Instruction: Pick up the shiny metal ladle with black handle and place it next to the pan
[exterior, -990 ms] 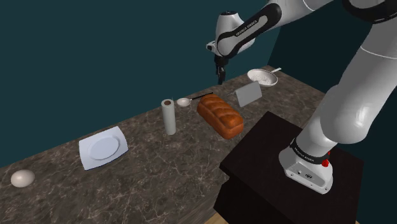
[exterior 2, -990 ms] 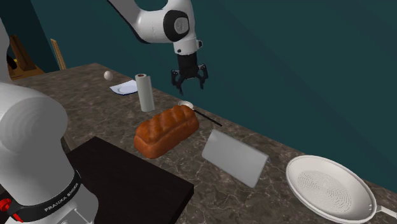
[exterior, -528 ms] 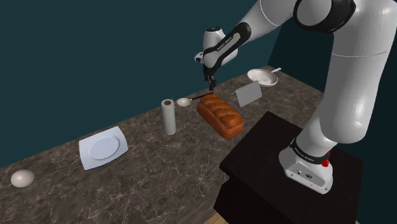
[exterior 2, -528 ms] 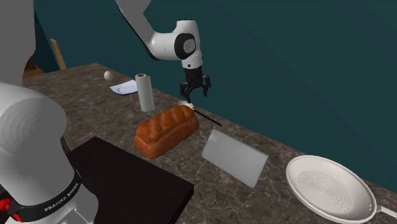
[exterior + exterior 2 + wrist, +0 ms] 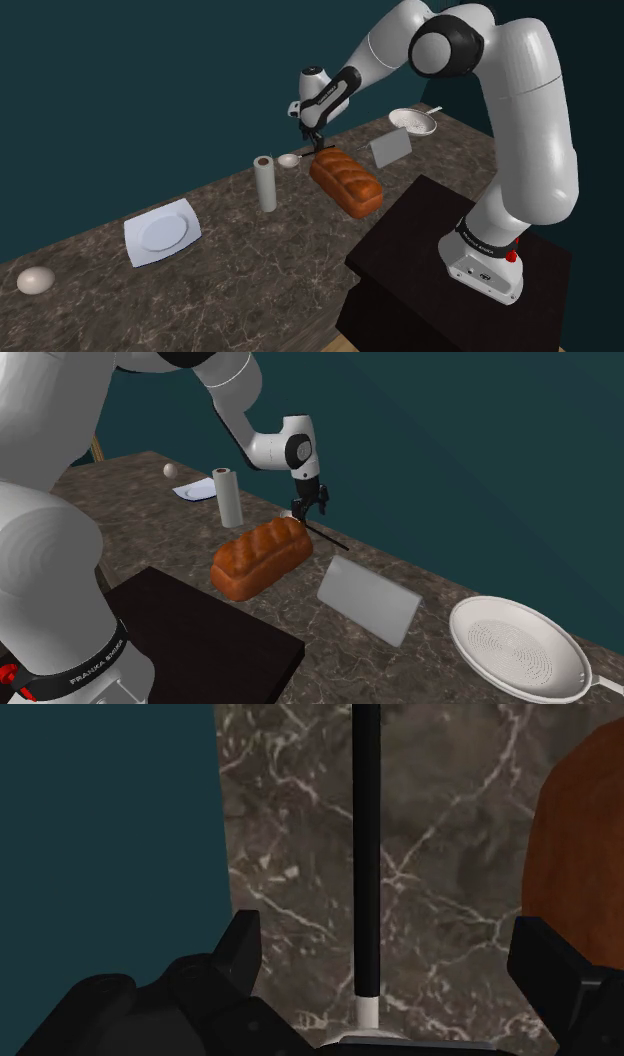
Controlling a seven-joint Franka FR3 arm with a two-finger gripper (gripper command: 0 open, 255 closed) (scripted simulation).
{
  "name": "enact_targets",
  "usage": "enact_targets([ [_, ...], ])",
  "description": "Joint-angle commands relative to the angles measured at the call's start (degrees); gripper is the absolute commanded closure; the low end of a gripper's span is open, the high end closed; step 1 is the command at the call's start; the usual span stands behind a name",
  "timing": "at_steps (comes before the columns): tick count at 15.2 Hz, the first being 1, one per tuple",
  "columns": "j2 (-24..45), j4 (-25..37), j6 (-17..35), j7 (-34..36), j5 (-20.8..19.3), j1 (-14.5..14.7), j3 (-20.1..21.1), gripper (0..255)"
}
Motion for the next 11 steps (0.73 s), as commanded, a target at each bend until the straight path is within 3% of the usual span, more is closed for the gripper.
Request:
enact_targets([
  [1,2.46,1.52,1.03,-1.27,-0.36,-0.26,0.46,0],
  [11,7.01,3.58,3.56,-1.41,-0.14,-0.9,0.69,0],
])
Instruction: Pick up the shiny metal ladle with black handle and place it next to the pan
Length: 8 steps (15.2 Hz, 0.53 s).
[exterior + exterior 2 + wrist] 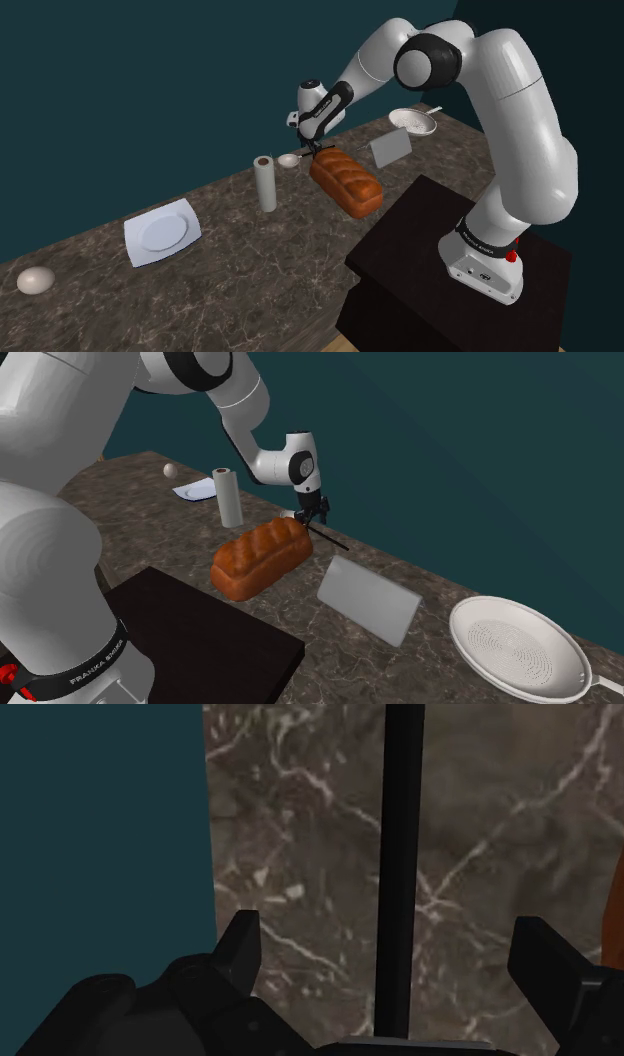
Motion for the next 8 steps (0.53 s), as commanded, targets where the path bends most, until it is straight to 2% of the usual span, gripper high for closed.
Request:
enact_targets([
  [1,0.19,-0.3,0.0,-0.01,-0.01,-0.03,0.0,0],
  [5,0.19,-0.3,0.0,-0.02,0.0,-0.03,-0.01,0],
  [6,0.22,-0.28,0.02,0.03,-0.01,0.01,-0.01,255],
  [8,0.33,-0.02,-0.14,0.05,0.0,0.03,0.0,255],
])
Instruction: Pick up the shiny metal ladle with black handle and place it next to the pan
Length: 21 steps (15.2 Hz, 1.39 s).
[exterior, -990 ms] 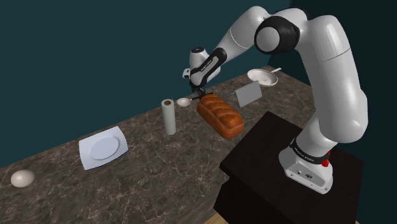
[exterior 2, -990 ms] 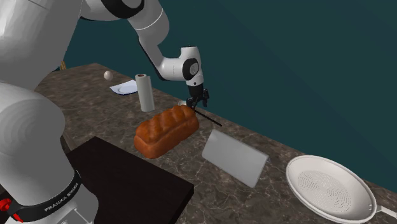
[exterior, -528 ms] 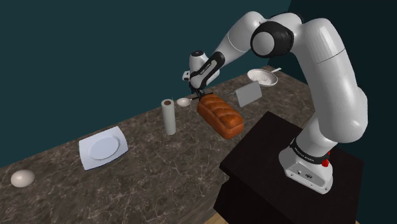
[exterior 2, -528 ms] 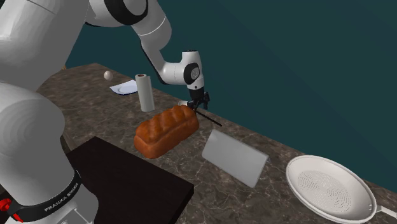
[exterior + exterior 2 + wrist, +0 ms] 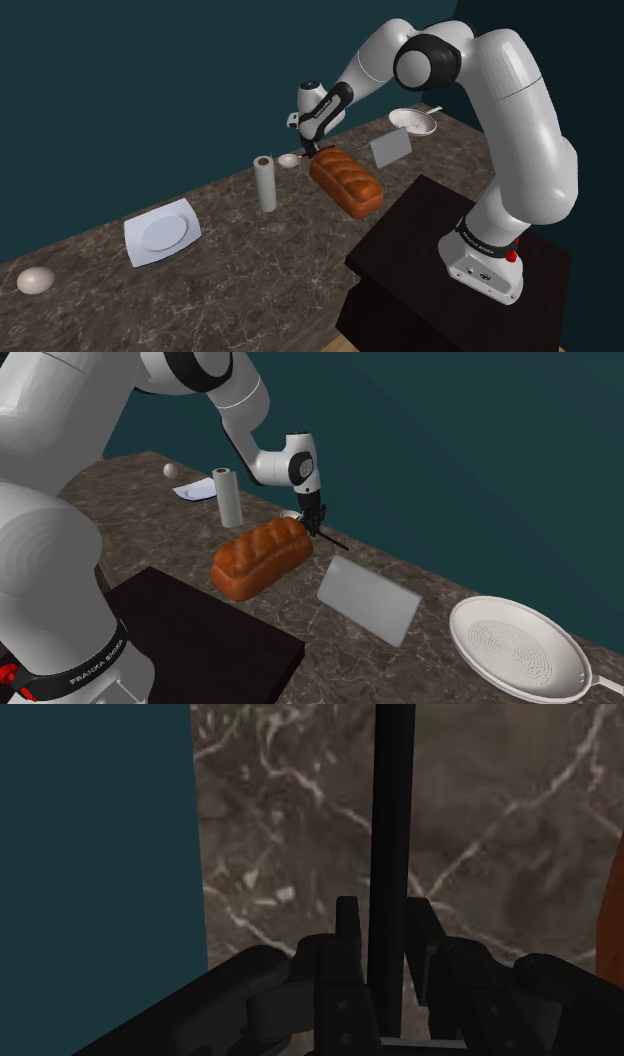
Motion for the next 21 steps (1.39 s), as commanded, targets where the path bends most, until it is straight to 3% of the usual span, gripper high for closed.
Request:
enact_targets([
  [1,0.17,0.09,0.15,0.02,0.0,-0.01,-0.01,255],
  [7,-0.01,-0.26,0.34,-0.05,-0.01,-0.07,-0.03,255],
  [21,-8.74,-2.63,-5.97,-0.73,-0.3,0.34,-0.4,255],
])
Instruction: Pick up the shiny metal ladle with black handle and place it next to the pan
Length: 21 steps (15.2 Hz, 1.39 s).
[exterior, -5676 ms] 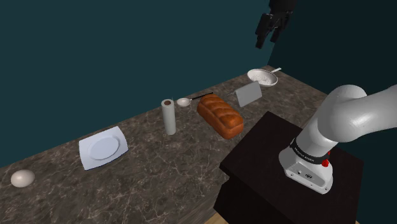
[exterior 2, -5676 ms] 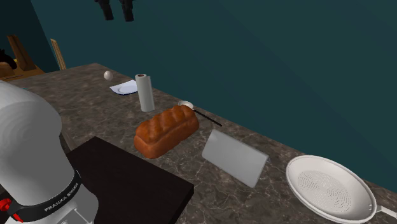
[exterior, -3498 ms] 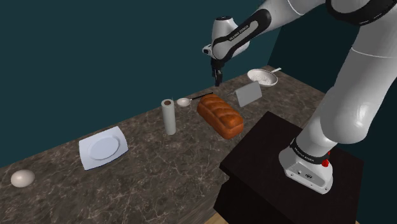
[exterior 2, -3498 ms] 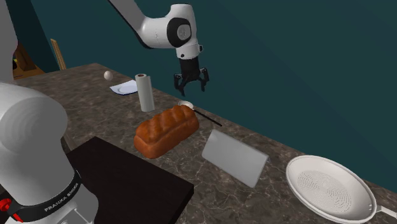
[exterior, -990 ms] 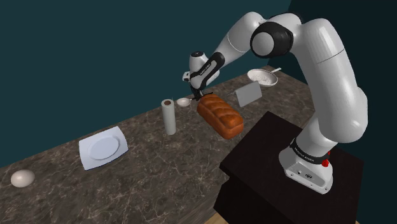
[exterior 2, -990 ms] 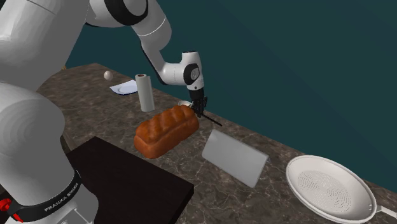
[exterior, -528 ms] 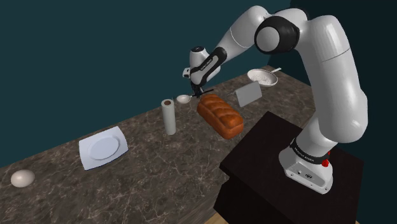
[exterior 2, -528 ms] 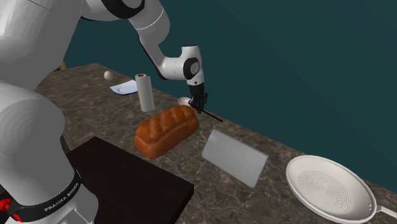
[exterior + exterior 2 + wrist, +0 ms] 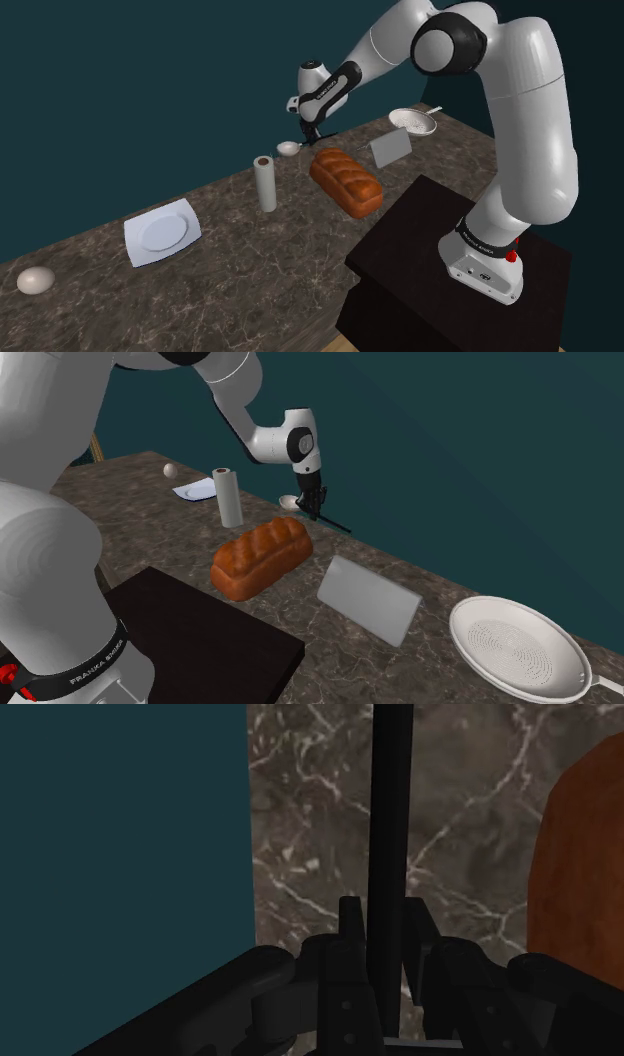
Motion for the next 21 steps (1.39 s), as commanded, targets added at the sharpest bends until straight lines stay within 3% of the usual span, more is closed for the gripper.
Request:
enact_targets([
  [1,-1.46,-0.44,-1.02,-0.13,-0.06,0.05,-0.08,255],
  [8,-5.05,-0.62,-4.42,-0.45,-0.19,0.23,-0.23,255],
  [21,-20.39,-26.74,7.75,-11.59,-1.36,-8.02,-4.01,255],
])
